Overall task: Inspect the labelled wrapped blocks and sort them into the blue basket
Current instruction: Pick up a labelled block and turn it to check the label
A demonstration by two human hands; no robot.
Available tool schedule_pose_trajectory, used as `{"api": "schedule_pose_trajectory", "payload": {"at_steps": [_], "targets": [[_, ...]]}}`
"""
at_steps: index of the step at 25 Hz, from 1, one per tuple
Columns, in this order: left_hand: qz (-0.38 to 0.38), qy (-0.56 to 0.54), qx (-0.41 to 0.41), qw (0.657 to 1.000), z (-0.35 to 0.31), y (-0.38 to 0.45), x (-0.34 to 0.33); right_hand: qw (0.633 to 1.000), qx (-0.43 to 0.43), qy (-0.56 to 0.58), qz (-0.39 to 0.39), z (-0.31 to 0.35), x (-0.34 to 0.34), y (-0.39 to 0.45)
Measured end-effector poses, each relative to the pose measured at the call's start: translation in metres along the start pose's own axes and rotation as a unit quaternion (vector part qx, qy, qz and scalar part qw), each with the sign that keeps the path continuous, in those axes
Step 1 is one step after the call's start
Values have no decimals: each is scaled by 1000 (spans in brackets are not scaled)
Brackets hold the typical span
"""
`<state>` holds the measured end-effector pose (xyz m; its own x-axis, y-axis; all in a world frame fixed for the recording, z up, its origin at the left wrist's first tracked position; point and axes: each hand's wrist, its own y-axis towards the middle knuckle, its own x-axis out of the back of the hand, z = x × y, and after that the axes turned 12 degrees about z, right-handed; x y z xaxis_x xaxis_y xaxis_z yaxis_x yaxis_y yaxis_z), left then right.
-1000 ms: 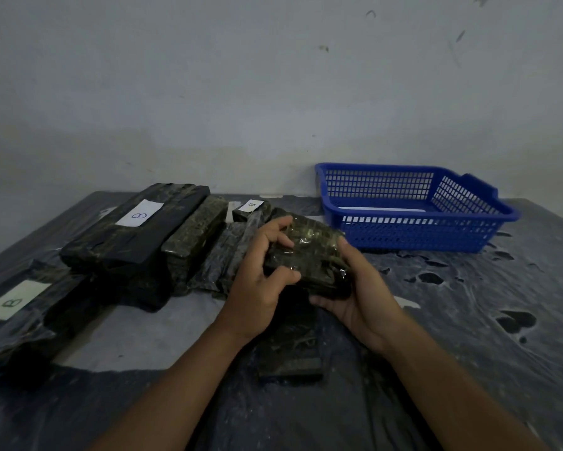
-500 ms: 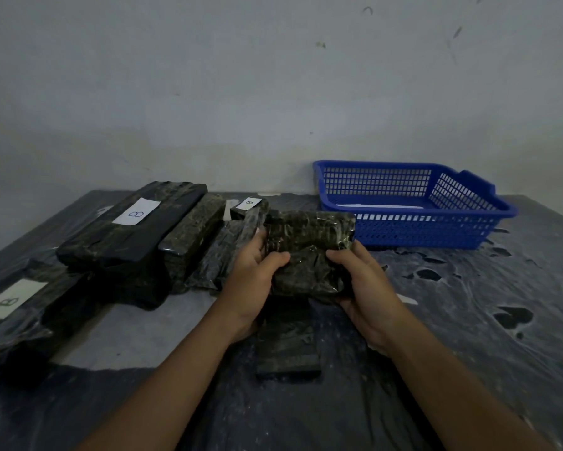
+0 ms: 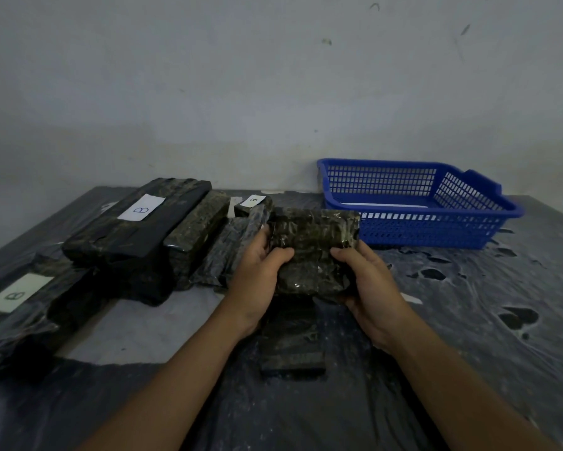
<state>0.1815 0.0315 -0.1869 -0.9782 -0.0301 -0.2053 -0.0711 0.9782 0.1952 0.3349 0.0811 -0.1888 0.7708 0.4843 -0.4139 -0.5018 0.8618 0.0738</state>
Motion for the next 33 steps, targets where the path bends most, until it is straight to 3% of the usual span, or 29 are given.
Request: {"api": "schedule_pose_trajectory", "payload": {"at_steps": [6,33], "targets": [[8,-44,79,996,-2,0,4,1000,-5,16,9,0,-2,0],[8,4,76,997,-5,-2,3,1000,18,-10,22,-1,0,0]]}}
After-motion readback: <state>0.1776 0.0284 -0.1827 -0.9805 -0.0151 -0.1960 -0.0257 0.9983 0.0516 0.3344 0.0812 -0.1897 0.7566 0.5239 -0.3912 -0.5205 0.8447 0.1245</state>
